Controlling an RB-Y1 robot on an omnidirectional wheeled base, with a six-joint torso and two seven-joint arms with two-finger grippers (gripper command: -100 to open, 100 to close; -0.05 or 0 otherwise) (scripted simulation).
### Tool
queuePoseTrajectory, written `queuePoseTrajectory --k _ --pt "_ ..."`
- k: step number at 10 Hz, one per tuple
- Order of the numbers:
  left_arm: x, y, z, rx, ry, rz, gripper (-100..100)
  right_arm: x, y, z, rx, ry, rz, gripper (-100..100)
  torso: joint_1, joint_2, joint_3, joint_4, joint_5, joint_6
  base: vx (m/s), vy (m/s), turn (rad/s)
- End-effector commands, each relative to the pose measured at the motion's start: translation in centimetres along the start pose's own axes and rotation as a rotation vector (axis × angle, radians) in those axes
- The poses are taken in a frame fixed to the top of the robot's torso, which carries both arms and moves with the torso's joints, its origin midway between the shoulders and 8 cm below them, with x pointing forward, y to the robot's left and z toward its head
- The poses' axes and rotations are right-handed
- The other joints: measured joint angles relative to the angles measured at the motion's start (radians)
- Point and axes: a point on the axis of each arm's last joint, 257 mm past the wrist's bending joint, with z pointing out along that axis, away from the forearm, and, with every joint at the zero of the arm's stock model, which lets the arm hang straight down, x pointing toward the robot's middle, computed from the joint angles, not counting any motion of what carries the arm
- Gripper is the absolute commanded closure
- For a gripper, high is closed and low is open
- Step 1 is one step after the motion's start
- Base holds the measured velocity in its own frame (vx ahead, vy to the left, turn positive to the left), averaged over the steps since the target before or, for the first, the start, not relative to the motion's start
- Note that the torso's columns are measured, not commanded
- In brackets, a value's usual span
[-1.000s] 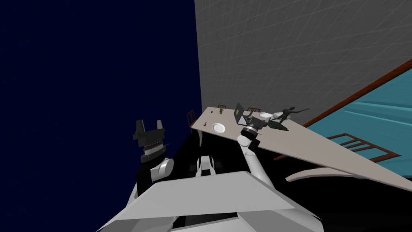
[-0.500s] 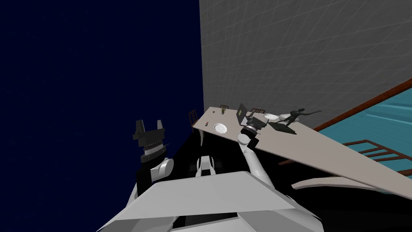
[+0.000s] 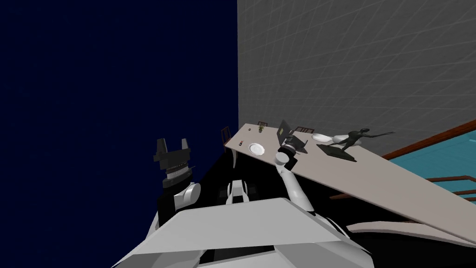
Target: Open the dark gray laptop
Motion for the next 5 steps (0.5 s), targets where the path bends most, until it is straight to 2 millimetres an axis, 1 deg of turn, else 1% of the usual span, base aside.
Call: queuePoseTrajectory --k 1,2,5 --pt "0.0 0.0 0.0 0.0 0.0 0.0 0 -1.4 0.8 0.8 -0.05 -0.039 0.068 -100 0.0 0.0 0.0 0.0 0.0 0.001 -0.005 -0.052 0.12" --pt "0.0 0.0 0.0 0.0 0.0 0.0 0 -2.0 1.1 0.7 -0.063 -0.061 0.088 -100 0.0 0.0 0.0 0.0 0.0 0.0 -0.002 -0.04 0.079" --pt "0.0 0.0 0.0 0.0 0.0 0.0 0 -3.7 2.0 1.7 -0.12 -0.102 0.164 -100 0.0 0.0 0.0 0.0 0.0 0.001 -0.002 -0.05 0.106"
